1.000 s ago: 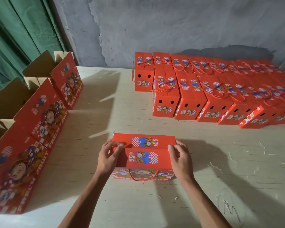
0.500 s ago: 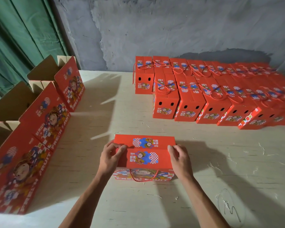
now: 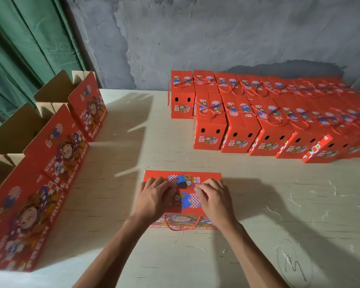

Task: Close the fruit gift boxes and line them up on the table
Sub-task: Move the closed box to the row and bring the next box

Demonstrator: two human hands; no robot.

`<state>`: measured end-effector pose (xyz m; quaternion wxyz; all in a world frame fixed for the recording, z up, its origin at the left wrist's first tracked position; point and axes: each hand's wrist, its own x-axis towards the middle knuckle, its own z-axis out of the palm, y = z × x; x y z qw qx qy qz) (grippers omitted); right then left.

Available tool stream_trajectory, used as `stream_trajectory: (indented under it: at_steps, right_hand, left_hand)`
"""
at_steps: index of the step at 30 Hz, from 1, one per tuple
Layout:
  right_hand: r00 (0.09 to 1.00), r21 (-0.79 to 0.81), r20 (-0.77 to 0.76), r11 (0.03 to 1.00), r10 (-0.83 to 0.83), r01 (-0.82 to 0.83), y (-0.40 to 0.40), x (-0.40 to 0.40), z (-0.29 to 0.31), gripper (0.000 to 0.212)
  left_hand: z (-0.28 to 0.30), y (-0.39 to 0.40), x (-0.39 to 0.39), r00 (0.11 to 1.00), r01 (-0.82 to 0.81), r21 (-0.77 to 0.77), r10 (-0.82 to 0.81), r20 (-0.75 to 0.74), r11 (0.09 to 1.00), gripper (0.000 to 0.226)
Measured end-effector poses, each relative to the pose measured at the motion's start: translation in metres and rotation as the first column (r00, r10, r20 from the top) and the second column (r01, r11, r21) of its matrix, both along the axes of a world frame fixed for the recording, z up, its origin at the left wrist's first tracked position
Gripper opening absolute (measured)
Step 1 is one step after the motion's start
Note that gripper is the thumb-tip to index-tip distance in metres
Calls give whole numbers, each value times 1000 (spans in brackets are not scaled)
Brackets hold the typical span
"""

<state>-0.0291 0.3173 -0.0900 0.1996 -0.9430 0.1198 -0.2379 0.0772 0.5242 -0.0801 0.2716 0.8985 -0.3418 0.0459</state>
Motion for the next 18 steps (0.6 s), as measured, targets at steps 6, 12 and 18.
stream_trajectory:
  at_steps: [6, 12, 18]
  right_hand:
    - [1000, -32, -9, 999, 16, -16, -4, 7, -4, 22]
    - [993, -65, -19, 991, 117, -118, -14, 8, -2, 18]
    - [993, -9, -86, 996, 83, -84, -12, 12, -1, 21]
  left_hand:
    - [-5, -6, 3, 998, -50, -20, 49, -32, 999, 23]
    - [0, -4, 11, 987, -67, -107, 50, -155, 992, 24]
    - [3, -8, 17, 961, -130, -77, 107, -255, 989, 27]
